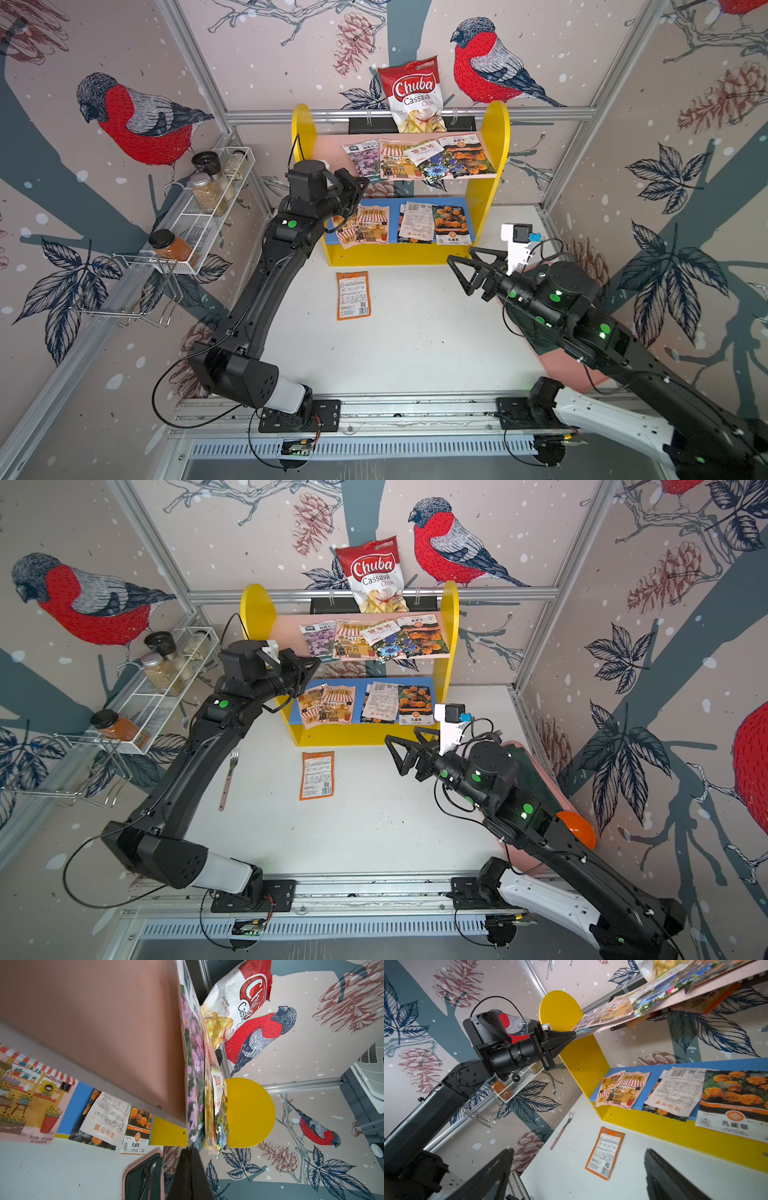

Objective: Take the seed bag off the shelf
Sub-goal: Pick up the seed packet from the shelf.

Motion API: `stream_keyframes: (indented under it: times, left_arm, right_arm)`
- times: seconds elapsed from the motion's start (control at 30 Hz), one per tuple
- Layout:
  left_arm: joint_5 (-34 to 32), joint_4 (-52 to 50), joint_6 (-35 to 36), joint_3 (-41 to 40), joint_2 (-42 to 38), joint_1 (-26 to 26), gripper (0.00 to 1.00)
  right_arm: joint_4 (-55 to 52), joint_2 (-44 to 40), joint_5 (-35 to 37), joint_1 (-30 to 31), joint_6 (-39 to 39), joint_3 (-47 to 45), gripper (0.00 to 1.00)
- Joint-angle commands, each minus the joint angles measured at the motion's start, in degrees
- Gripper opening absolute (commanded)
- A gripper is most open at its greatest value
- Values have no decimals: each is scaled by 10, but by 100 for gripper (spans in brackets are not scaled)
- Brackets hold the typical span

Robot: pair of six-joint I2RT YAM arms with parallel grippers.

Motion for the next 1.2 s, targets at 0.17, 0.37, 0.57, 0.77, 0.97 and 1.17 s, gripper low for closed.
stream_keyframes:
  times: [0.17, 0.37, 0.57, 0.77, 0.97, 1.17]
  left_arm:
    - [17, -20, 34, -14, -25, 35, 0]
    - [29, -25, 39, -27, -42, 56, 0]
    - [47, -37, 50, -27, -44, 69, 0]
    - [57, -42, 60, -27, -40, 74, 0]
    - [62, -48, 67, -25, -34, 79, 0]
    - [66, -50, 70, -26, -34, 83, 0]
  right_arm:
    - [106, 95, -115, -49, 54, 46, 100]
    - [146, 146, -174, -80, 79, 65, 100]
    - [173, 210, -223, -90, 124, 113, 96]
    - [213, 273, -222, -91, 186, 143, 88]
    - [245, 339, -212, -93, 242, 177, 79]
    - [257, 404, -218, -96, 266, 235, 74]
